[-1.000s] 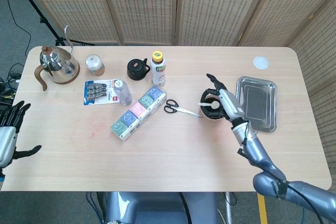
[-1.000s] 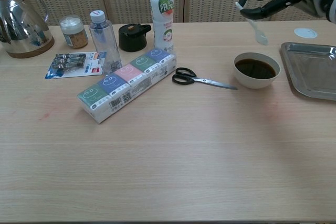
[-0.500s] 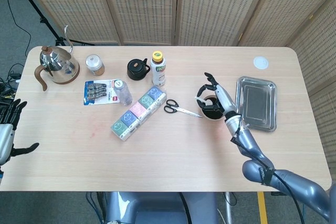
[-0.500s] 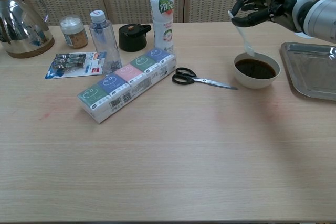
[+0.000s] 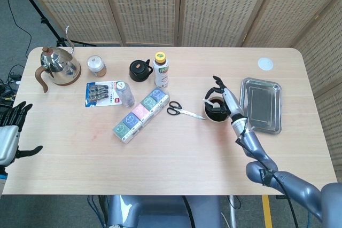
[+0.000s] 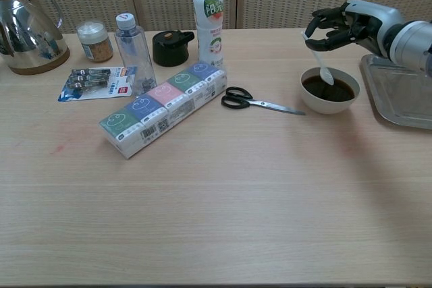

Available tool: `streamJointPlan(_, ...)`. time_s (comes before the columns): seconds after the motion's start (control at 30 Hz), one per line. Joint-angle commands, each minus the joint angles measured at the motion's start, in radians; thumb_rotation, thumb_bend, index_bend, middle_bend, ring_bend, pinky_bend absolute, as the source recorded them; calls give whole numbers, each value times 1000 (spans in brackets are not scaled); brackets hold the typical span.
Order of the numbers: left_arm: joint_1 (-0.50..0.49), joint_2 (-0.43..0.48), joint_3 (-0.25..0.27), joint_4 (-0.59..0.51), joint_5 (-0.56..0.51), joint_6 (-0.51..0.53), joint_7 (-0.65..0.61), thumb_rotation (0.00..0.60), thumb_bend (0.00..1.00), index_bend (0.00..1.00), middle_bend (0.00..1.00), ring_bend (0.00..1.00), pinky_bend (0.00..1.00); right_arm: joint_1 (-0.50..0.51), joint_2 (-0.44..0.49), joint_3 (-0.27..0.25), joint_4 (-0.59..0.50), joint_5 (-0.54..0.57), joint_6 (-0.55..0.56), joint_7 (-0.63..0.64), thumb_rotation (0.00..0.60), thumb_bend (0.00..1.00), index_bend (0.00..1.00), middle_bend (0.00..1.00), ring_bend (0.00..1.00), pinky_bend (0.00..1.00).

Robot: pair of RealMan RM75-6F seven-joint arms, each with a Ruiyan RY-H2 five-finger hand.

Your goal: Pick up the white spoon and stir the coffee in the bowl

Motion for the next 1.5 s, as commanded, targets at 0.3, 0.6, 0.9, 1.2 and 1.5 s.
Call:
streamJointPlan(0.3,-9,-4,1,-1,-13,-13,11,600,0,0,0,0,0,14,-42,-11,66,-11,-46,76,600,440,558,0,0,0)
streamJointPlan(0.6,-14,-6,-1,3,-26,-16,12,600,0,0,0,0,0,33,-81,-20,148,-28,-61,97,600,440,558,0,0,0)
streamJointPlan(0.9,-21,-13,-2,5,-41,-23,26,600,0,0,0,0,0,35,-87,-19,209,-39,-59,125,600,439,558,0,0,0)
streamJointPlan(1.2,-23,-19,3,-2,-36,-20,41,600,0,0,0,0,0,-10,-26,-48,139,-76,-5,114,600,440,558,0,0,0)
streamJointPlan(1.5,-20,-17,11,-9,-15,-13,37,600,0,0,0,0,0,-58,18,-90,30,-95,33,77,600,440,558,0,0,0)
